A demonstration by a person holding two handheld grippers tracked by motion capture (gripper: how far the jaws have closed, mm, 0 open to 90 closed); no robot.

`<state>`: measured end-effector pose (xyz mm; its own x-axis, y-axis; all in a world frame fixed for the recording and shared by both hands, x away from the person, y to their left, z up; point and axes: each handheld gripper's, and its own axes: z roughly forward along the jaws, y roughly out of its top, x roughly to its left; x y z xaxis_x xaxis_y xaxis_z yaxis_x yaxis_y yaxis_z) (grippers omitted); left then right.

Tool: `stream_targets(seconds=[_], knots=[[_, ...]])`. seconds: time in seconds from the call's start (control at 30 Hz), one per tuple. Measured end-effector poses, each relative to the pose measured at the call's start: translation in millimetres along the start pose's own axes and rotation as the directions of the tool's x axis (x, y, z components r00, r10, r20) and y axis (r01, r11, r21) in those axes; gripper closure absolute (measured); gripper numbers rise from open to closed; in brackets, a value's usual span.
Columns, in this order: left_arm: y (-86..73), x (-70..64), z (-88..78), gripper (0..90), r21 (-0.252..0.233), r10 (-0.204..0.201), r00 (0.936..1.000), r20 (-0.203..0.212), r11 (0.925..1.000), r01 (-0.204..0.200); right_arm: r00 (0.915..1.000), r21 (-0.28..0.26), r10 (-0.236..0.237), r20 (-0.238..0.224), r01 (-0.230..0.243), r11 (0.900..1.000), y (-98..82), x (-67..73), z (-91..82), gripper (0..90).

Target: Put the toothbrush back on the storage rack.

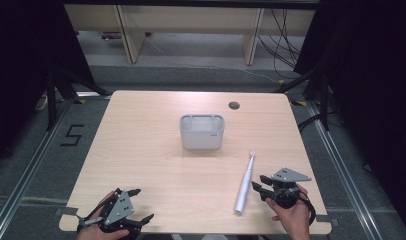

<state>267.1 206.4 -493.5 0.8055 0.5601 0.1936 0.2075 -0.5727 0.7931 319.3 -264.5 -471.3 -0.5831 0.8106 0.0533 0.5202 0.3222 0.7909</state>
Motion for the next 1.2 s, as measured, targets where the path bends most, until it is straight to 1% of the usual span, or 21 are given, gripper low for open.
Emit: stream_targets(seconds=[0.07, 0.1, 0.13, 0.23, 0.33, 0.43, 0.47, 0.5, 0.53, 0.63, 0.67, 0.73, 0.8, 0.83, 0.87, 0.9, 0.93, 1.03, 1.07, 1.17, 1.2], knots=[[0.0, 0.4, 0.1, 14.8, 0.000, 0.000, 1.0000, -0.001, 1.0000, 0.000, 0.9996, -0.007, -0.026, -0.013, 0.026, 1.000, 2.3, 6.6, -0.9, 70.0], [0.0, 0.4, 0.1, 14.8, 0.000, 0.000, 1.0000, -0.001, 1.0000, 0.000, 0.9996, -0.007, -0.026, -0.013, 0.026, 1.000, 2.3, 6.6, -0.9, 70.0], [0.0, 0.1, 0.0, 14.7, 0.000, 0.000, 1.0000, -0.001, 1.0000, 0.000, 0.9985, 0.001, -0.034, -0.043, 0.034, 0.999, 3.7, 11.6, 0.4, 74.4], [-0.1, 0.1, 0.1, 14.8, 0.000, -0.001, 1.0000, 0.001, 1.0000, 0.001, 0.9978, 0.013, -0.035, -0.057, 0.035, 0.999, 4.1, 16.4, 2.1, 79.0], [0.1, -0.1, -0.1, 14.8, 0.000, 0.000, 1.0000, 0.000, 1.0000, 0.000, 0.9945, 0.023, -0.065, -0.082, 0.067, 0.997, 4.9, 23.7, 6.7, 85.7], [-0.1, 0.0, 0.4, 14.8, 0.001, -0.001, 1.0000, 0.002, 1.0000, 0.001, 0.9923, 0.031, -0.083, -0.091, 0.087, 0.996, 5.3, 26.8, 10.3, 86.4], [-0.2, -0.5, 0.8, 14.8, -0.004, -0.009, 1.0000, 0.002, 0.9999, 0.009, 0.9897, 0.027, -0.110, -0.091, 0.113, 0.993, 5.6, 26.8, 13.0, 86.7], [-0.2, -0.6, 0.9, 14.8, -0.005, -0.006, 1.0000, 0.002, 1.0000, 0.006, 0.9912, 0.046, -0.090, -0.098, 0.094, 0.994, 5.1, 29.1, 14.9, 87.2], [-0.2, -1.0, 1.0, 14.8, -0.008, -0.008, 1.0000, 0.003, 0.9999, 0.008, 0.9875, 0.047, -0.101, -0.121, 0.108, 0.993, 5.3, 29.2, 19.2, 87.7], [-0.4, -0.5, 1.1, 14.8, -0.005, -0.010, 0.9999, 0.003, 0.9999, 0.010, 0.9841, 0.050, -0.112, -0.138, 0.120, 0.992, 5.8, 31.3, 22.3, 87.7], [-0.5, -1.1, 1.6, 14.8, -0.012, -0.018, 0.9998, 0.003, 0.9998, 0.018, 0.9847, 0.059, -0.112, -0.133, 0.121, 0.991, 5.6, 33.4, 23.9, 87.7], [-0.3, -0.8, 0.9, 14.8, -0.007, -0.008, 1.0000, 0.003, 0.9999, 0.008, 0.9828, 0.081, -0.104, -0.153, 0.117, 0.990, 5.3, 36.3, 26.2, 87.7], [-0.2, -0.6, 0.8, 14.8, -0.004, -0.010, 0.9999, 0.004, 0.9999, 0.010, 0.9784, 0.092, -0.131, -0.160, 0.147, 0.985, 4.6, 39.4, 29.6, 87.8], [-0.2, -0.6, 0.9, 14.8, -0.006, -0.010, 0.9999, 0.002, 0.9999, 0.010, 0.9784, 0.092, -0.131, -0.160, 0.147, 0.985, 4.6, 39.4, 29.6, 87.8], [-0.4, -0.9, 1.0, 14.8, -0.007, -0.009, 1.0000, 0.003, 0.9999, 0.009, 0.9818, 0.129, -0.092, -0.166, 0.114, 0.985, 3.1, 45.2, 30.0, 87.7], [-0.4, -0.9, 1.0, 14.7, -0.007, -0.009, 1.0000, 0.003, 0.9999, 0.009, 0.9818, 0.129, -0.092, -0.166, 0.114, 0.985, 3.1, 45.2, 30.0, 87.7], [-0.4, -0.9, 1.0, 14.8, -0.007, -0.009, 1.0000, 0.004, 0.9999, 0.009, 0.9748, 0.126, -0.136, -0.177, 0.160, 0.979, 2.5, 44.0, 32.8, 87.8], [-0.2, -0.3, 0.7, 14.8, -0.004, -0.008, 1.0000, 0.003, 1.0000, 0.008, 0.9751, 0.145, -0.128, -0.181, 0.156, 0.977, 1.4, 45.0, 33.5, 87.8], [-0.4, -0.4, 0.4, 14.8, -0.002, -0.004, 1.0000, 0.001, 1.0000, 0.004, 0.9724, 0.137, -0.145, -0.183, 0.171, 0.976, -0.4, 44.7, 35.4, 87.7], [-0.4, -0.6, 0.7, 14.8, -0.005, -0.011, 0.9999, 0.003, 0.9999, 0.011, 0.9712, 0.143, -0.149, -0.186, 0.177, 0.974, -2.2, 44.6, 35.3, 87.8], [-0.2, -0.1, 0.3, 14.8, 0.000, -0.004, 1.0000, 0.001, 1.0000, 0.004, 0.9674, 0.140, -0.164, -0.193, 0.192, 0.971, -2.6, 43.9, 35.5, 87.8]])
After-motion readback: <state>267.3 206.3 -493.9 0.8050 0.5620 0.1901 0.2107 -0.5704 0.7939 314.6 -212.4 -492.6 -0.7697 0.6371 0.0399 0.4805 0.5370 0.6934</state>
